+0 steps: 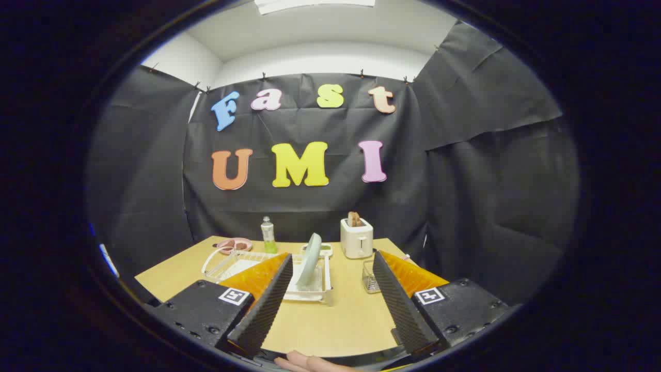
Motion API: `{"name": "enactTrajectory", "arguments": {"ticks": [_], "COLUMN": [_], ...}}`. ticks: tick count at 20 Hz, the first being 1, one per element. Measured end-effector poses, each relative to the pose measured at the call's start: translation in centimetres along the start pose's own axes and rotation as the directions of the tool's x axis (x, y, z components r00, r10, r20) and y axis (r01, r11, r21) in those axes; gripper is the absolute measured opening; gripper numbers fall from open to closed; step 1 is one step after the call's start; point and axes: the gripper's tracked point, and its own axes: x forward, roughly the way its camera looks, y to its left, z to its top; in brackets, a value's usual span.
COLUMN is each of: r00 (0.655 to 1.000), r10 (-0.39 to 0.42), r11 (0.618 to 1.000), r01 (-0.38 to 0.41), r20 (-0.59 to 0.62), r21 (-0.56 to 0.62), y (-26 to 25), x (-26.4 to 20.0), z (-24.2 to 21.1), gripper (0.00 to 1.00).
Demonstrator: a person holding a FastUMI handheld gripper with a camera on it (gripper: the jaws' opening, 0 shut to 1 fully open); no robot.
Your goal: Take the plate from the dish rack, then take the spoon from the basket and place it into the plate.
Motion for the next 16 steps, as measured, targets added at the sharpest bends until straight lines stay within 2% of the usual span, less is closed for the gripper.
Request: {"name": "enactTrajectory", "arguments": {"ticks": [10,16], "r00": [0.999,0.999], "r10": [-0.032,0.009], "r11": [0.999,1.000], "r01": [0.032,-0.009], "r20": [-0.013,-0.054], "r21": [-0.015,0.002], "y": [-0.7,0.2], "x": [1.2,2.5], "z": [-1.3,-2.0], "gripper": [1.00,1.00]}}
